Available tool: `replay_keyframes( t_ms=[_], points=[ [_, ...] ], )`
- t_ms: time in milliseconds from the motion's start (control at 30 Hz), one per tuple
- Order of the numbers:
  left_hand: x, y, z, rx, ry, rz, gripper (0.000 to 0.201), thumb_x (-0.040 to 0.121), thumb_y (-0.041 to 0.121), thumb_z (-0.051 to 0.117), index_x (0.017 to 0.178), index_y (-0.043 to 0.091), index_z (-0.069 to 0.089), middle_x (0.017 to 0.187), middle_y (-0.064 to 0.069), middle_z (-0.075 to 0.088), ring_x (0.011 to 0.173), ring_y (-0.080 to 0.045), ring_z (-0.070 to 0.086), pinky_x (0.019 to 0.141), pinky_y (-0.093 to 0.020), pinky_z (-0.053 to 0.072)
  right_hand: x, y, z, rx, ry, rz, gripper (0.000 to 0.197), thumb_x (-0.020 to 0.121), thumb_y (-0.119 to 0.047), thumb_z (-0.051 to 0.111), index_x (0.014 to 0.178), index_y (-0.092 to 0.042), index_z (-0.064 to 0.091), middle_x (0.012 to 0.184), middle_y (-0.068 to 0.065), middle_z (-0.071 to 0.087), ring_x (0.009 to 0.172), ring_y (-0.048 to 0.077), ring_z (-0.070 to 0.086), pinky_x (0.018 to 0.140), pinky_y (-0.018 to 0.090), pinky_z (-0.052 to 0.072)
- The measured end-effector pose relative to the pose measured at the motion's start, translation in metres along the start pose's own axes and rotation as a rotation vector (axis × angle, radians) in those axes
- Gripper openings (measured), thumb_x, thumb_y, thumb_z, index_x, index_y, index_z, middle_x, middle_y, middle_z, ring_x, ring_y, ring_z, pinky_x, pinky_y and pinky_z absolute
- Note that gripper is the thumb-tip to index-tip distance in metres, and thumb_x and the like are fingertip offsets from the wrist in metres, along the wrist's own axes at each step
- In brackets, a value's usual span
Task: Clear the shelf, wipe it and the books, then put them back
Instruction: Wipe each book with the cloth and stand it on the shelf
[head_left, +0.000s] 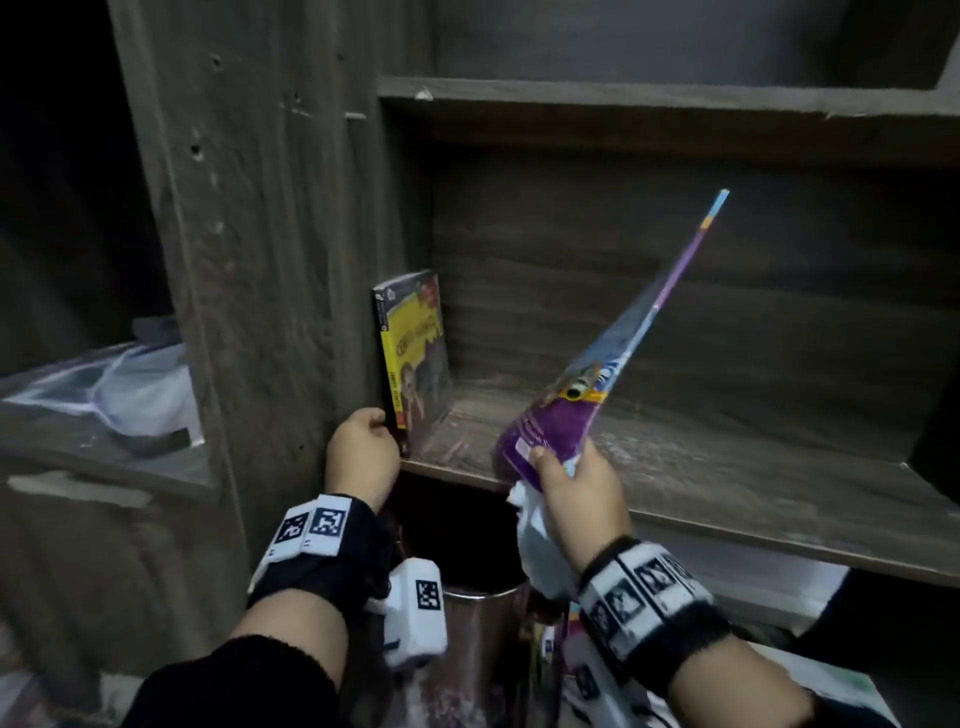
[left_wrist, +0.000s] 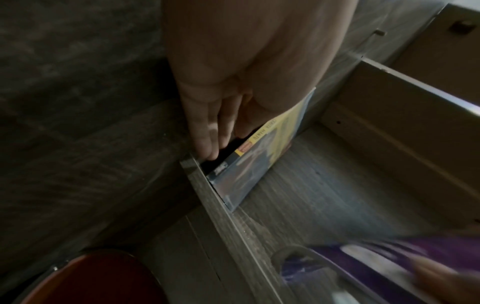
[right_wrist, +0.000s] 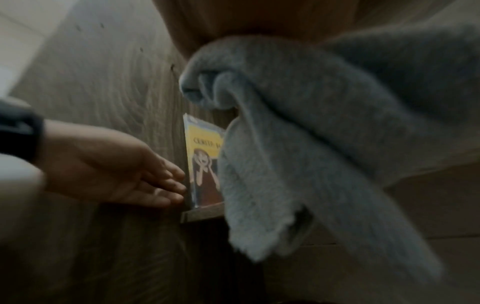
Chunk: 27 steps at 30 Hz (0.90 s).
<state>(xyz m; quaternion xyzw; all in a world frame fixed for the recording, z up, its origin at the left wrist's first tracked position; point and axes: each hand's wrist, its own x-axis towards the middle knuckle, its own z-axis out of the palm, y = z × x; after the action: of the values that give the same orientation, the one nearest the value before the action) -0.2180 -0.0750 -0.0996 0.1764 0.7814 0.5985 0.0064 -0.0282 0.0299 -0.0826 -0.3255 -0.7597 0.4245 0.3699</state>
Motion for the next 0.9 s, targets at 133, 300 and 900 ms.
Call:
replay_keyframes(
  t_ms=[133, 300, 900],
  points=[
    [0.011, -0.015, 0.009, -0.137, -0.116, -0.085, 0.038, 0.092, 0.007, 0.042, 0.125, 0.013, 0.058, 0.107, -0.012, 0.068, 0.099, -0.035, 0.064, 0.092, -0.047, 0.05, 0.037, -0.023, 0.046, -0.314, -0.023, -0.036, 0.044, 0.098, -0.03, 0.046, 0.141, -0.022, 0.039, 0.118, 0.015, 0.062, 0.107, 0.035, 0.059, 0.084, 0.035, 0.045],
    [-0.001, 0.012, 0.003, -0.297, -0.182, -0.107, 0.03, 0.103, 0.015, 0.037, 0.081, 0.018, 0.059, 0.076, -0.001, 0.056, 0.064, -0.013, 0.056, 0.058, -0.023, 0.046, 0.06, -0.024, 0.107, -0.535, -0.159, -0.201, 0.066, 0.098, -0.035, 0.044, 0.153, -0.022, 0.009, 0.122, 0.019, 0.055, 0.106, 0.037, 0.058, 0.083, 0.039, 0.046],
    [-0.019, -0.003, -0.007, 0.056, -0.236, -0.138, 0.024, 0.087, 0.013, 0.046, 0.066, 0.011, 0.058, 0.074, -0.016, 0.067, 0.068, -0.03, 0.062, 0.066, -0.033, 0.044, 0.041, -0.006, 0.066, -0.583, -0.557, -0.431, 0.066, 0.093, -0.041, 0.057, 0.15, -0.028, 0.027, 0.148, 0.006, 0.042, 0.133, 0.023, 0.041, 0.101, 0.025, 0.031]
  ],
)
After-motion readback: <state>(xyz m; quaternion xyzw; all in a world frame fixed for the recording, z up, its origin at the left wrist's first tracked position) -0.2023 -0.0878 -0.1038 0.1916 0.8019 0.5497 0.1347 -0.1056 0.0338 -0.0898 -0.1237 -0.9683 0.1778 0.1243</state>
